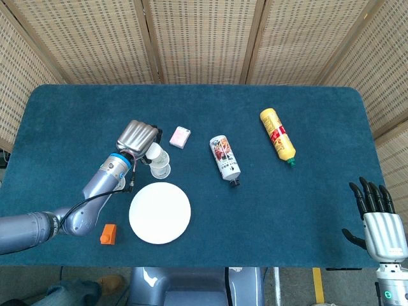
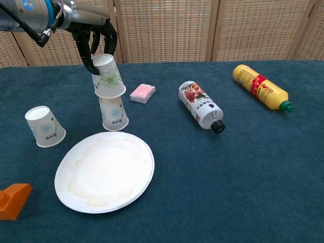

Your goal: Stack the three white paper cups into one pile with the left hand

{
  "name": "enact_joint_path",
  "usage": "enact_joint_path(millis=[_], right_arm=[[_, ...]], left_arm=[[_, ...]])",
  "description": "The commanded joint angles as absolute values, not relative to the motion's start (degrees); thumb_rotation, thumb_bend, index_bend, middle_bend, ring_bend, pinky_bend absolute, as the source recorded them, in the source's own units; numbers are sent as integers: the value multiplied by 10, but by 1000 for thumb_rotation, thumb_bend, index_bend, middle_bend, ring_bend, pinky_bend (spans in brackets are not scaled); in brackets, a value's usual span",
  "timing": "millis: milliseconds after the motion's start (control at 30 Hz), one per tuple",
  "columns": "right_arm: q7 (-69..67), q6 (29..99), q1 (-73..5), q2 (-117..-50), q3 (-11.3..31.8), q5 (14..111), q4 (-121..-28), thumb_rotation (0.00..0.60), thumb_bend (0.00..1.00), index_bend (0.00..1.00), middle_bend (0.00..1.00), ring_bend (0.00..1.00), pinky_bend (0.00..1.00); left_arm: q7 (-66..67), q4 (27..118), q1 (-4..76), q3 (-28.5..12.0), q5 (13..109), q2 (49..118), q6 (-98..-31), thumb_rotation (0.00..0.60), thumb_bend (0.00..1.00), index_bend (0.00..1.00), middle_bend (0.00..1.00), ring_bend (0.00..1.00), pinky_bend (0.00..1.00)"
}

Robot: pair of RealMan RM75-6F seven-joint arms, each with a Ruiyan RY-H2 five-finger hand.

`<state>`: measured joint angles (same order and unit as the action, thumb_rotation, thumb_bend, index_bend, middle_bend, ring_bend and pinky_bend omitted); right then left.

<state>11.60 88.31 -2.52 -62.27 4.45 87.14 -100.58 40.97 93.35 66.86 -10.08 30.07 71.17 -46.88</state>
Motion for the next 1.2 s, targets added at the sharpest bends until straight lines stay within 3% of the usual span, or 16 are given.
enact_joint_path(millis=[33,533,633,700,733,867,1033,1200], right_arm=[[115,883,-25,-622,45,871,-1006,600,0,0,0,0,0],[107,886,-23,-619,45,871,-1005,600,0,0,0,0,0],[106,885,-24,-618,45,870,-1005,600,0,0,0,0,0],[105,885,-24,-618,45,869,-1005,600,0,0,0,0,0],[105,885,-24,-618,45,869,-1004,600,0,0,0,0,0],[105,882,-25,-618,45,866,-1004,600,0,0,0,0,0],[105,882,-24,-618,43,869,-1005,600,0,0,0,0,0],[104,886,-23,-618,41,876,-1007,600,0,0,0,0,0]], left_arm=[[416,929,677,-91,284,715,-476,600,194,593,419,463,470],[379,891,678,-75,313,748,-461,600,177,571,408,454,462],[377,887,682,-66,301,752,-446,600,64,413,273,310,377],[375,890,685,-62,291,749,-434,600,1,190,86,136,272],[370,894,686,-62,287,746,-429,600,0,134,43,99,248],[342,932,671,-66,325,714,-439,600,0,4,0,13,206],[320,978,629,-53,415,675,-492,600,0,0,0,2,195],[277,1005,564,-14,530,637,-530,600,0,71,43,126,341]])
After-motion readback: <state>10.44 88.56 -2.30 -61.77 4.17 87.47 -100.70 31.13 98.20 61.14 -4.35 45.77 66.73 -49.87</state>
